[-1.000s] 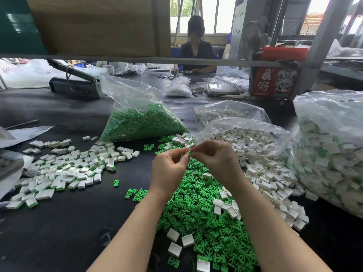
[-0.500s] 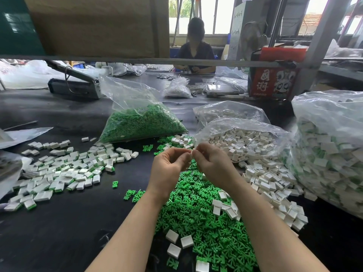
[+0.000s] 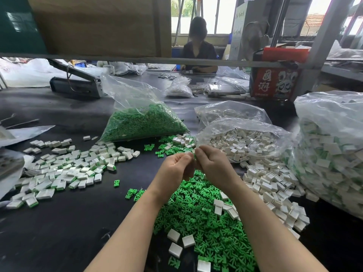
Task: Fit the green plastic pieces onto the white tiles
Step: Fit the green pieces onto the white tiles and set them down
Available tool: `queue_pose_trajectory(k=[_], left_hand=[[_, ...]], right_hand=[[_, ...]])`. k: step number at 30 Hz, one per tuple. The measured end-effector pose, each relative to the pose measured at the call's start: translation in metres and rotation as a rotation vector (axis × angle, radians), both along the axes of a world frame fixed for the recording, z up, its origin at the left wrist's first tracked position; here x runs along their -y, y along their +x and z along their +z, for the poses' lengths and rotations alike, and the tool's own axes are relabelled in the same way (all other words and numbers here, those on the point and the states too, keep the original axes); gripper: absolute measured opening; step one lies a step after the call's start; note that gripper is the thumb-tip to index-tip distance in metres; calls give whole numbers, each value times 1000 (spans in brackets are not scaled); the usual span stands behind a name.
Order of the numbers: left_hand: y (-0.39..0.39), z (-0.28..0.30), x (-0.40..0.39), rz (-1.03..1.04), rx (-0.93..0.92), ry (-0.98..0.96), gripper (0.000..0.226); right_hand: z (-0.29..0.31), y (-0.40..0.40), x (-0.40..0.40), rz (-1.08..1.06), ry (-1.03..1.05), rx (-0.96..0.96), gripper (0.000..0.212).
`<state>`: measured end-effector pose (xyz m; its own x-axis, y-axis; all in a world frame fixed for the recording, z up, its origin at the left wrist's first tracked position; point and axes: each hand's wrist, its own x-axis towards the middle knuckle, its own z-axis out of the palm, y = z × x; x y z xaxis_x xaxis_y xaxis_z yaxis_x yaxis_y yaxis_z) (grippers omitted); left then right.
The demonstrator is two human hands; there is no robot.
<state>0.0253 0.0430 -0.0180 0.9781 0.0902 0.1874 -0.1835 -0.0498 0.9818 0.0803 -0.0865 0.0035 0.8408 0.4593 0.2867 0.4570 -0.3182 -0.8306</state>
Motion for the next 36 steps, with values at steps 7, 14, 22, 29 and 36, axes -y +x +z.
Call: queue_pose_trajectory(k=[7, 14, 22, 29, 36], left_hand=[[-1, -1, -5, -59, -75, 70, 36], [-2, -1, 1, -76, 0, 77, 31], [-3, -1, 5, -48, 9, 24, 35], [-2, -2, 18, 23, 49, -47, 37], [-1, -2, 19, 48, 54, -24, 32]], right_hand=[[3, -2, 2, 10, -12, 63, 32], [1, 0, 1, -22, 5, 23, 37], [-1, -2, -3, -1, 16, 43, 37], [-6, -4, -5, -90, 37, 124, 42], [-10, -5, -4, -116, -24, 251, 36]])
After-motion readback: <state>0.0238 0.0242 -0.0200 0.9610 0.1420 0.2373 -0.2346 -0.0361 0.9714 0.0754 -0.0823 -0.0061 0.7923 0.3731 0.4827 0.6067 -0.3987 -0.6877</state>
